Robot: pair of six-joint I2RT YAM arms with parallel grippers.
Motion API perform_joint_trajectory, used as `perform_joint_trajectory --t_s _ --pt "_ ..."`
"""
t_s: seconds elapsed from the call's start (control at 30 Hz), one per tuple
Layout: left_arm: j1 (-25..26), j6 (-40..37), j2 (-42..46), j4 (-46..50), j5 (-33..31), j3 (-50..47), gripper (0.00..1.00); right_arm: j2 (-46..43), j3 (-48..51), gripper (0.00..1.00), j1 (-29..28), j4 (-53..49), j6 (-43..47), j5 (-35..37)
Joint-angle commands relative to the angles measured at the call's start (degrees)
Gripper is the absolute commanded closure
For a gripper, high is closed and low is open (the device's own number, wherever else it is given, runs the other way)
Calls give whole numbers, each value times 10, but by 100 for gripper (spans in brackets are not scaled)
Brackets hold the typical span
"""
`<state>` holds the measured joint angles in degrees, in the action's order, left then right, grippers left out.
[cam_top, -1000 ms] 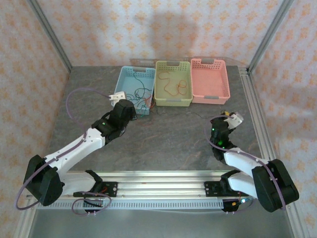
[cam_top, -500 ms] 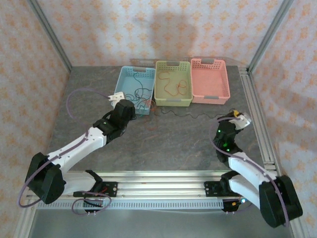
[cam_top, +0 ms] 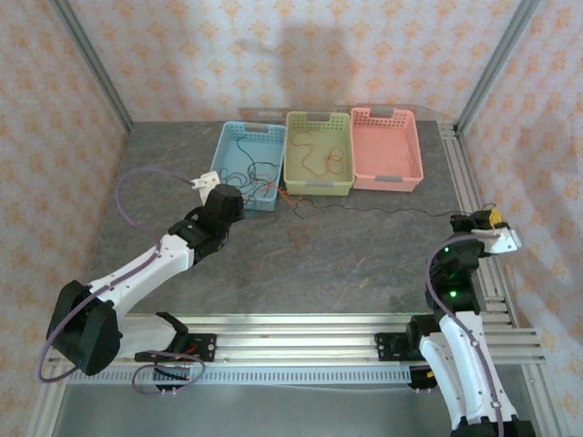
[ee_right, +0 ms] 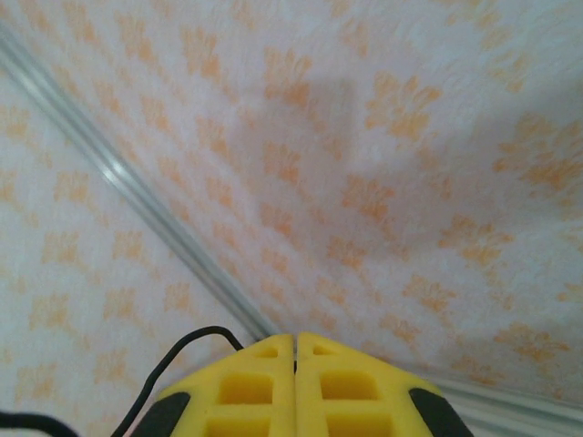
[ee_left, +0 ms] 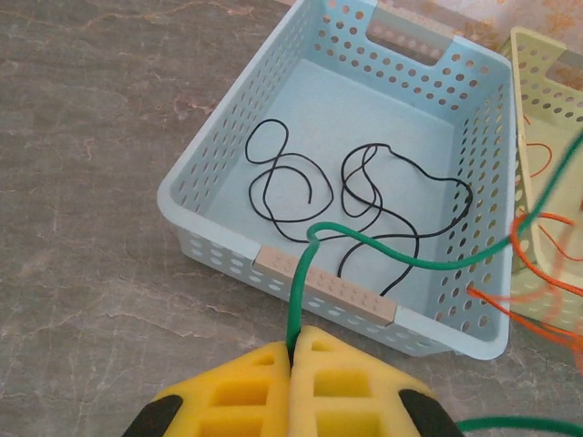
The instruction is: Untangle the cables
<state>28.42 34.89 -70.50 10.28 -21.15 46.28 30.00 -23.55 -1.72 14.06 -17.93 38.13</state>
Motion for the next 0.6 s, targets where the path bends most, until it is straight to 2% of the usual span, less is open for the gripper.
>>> perform_joint_trajectory --t_s 0.0,0.13,0.2,0.3,0.47,0.57 --pt "-4 11 -11 -36 19 -7 100 56 -29 100 0 -103 -21 -149" --pt "-4 10 -25 -41 39 -3 100 130 -51 100 0 -164 -58 -294" --pt "-5 8 -26 -44 44 -3 100 155 -49 96 1 -178 -73 -327" --pt "-4 6 -30 -47 50 -2 100 166 -31 93 0 -184 -77 -336" --pt "-3 4 -39 -45 57 4 100 136 -19 66 0 -210 -66 -323" --pt "-2 2 -42 -45 60 6 100 113 -34 61 -1 -225 -50 -334"
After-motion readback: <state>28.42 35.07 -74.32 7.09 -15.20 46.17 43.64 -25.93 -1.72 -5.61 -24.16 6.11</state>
